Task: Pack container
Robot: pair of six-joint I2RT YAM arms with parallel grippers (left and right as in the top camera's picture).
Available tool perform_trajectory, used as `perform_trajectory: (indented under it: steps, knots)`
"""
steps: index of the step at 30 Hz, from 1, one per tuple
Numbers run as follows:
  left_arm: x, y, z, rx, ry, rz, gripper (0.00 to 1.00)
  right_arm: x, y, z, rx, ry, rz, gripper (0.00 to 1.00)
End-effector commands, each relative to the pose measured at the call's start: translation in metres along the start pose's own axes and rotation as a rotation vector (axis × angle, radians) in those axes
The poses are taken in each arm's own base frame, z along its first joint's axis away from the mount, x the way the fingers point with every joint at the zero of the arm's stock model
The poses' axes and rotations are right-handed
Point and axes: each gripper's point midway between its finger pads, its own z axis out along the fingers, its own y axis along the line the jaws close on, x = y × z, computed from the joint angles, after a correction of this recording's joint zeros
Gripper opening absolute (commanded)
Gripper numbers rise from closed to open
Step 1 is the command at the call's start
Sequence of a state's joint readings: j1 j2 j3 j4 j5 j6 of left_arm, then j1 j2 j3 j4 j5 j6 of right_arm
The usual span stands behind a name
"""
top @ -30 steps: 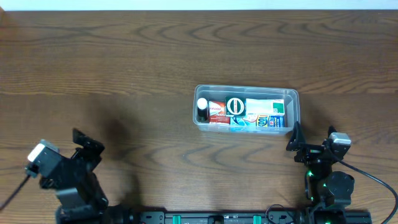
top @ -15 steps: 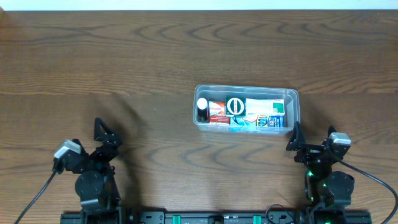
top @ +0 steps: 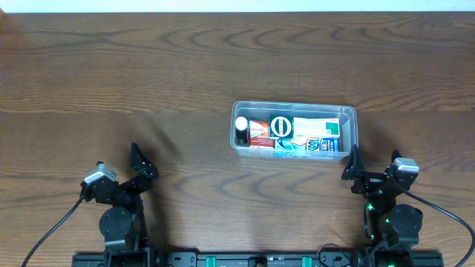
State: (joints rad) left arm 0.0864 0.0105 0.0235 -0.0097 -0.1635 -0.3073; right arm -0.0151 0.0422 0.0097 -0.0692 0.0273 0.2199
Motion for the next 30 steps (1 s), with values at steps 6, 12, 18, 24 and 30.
perform_trajectory:
  steps: [6, 12, 18, 24, 30]
  knots:
    - [0.0184, 0.0054, 0.0005, -0.011, 0.057, 0.115, 0.98, 0.0017, -0.0040, 0.0003, 0.018, 0.002, 0.009, 0.99]
    - [0.0182, 0.0053, 0.0005, -0.011, 0.056, 0.114, 0.98, 0.0016, -0.0040, 0.0003, 0.018, 0.002, 0.008, 0.99]
    - [0.0187, 0.0055, 0.0006, -0.012, 0.058, 0.115, 0.98, 0.0017, -0.0040, 0.0003, 0.018, 0.002, 0.008, 0.99]
    - [0.0187, 0.0055, 0.0006, -0.012, 0.058, 0.115, 0.98, 0.0017, -0.0040, 0.0003, 0.018, 0.002, 0.009, 0.99]
    - [0.0187, 0.0055, 0.0006, -0.012, 0.058, 0.115, 0.98, 0.0016, -0.0040, 0.0003, 0.018, 0.002, 0.009, 0.99]
